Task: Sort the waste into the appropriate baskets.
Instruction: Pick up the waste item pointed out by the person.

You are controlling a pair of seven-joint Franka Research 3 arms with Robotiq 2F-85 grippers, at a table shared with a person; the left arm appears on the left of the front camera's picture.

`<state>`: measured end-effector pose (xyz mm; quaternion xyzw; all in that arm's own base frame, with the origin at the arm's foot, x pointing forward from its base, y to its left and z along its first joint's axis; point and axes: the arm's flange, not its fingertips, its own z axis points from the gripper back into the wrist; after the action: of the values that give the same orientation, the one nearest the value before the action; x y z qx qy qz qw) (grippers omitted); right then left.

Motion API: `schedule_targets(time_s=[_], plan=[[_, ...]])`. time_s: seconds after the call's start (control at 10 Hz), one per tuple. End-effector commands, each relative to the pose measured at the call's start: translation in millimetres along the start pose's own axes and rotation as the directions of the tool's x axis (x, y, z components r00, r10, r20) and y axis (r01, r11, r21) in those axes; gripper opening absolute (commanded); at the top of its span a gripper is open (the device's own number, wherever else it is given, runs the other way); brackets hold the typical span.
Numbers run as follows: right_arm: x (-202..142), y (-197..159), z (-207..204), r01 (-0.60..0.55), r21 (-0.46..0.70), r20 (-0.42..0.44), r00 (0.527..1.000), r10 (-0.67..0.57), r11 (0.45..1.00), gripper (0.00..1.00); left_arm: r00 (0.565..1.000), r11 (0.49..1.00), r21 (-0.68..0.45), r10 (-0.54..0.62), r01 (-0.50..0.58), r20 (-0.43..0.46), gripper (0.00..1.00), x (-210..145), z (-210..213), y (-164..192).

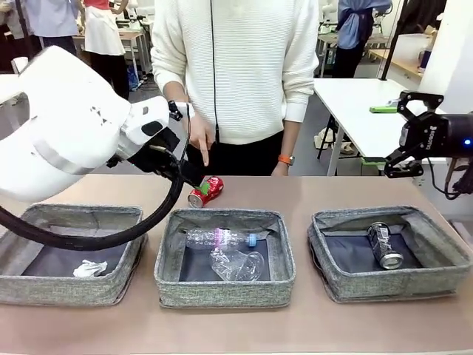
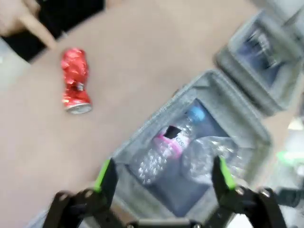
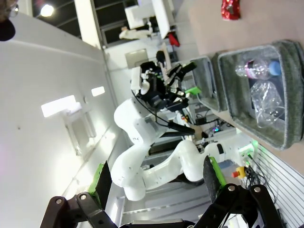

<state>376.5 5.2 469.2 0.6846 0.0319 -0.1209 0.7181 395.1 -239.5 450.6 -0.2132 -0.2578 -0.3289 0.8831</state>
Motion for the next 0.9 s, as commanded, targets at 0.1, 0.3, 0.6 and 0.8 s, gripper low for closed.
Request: schedule_targets(time_s=[0.1,0.3,0.6,0.8], plan=[[1,3,2,-0.018,0.004,-0.009,1.0,0.018,1.0,1.0,0.988,0.985,-0.075,0.157,-0.158,-0.014,1.0,9,24,4],[1,3,2,-0.018,0.004,-0.009,1.0,0.018,1.0,1.0,0.997,0.993,0.104,0.045,-0.052,0.068,1.0,10,-7,7],[1,3,2,-0.018,0.004,-0.009,1.0,0.018,1.0,1.0,0.998,0.956,0.292,-0.019,0.036,-0.061,1.0,88,-70,42],[1,3,2,-0.018,0.004,-0.009,1.0,0.018,1.0,1.0,0.984,0.939,0.335,-0.015,0.074,-0.175,1.0,113,-93,62]])
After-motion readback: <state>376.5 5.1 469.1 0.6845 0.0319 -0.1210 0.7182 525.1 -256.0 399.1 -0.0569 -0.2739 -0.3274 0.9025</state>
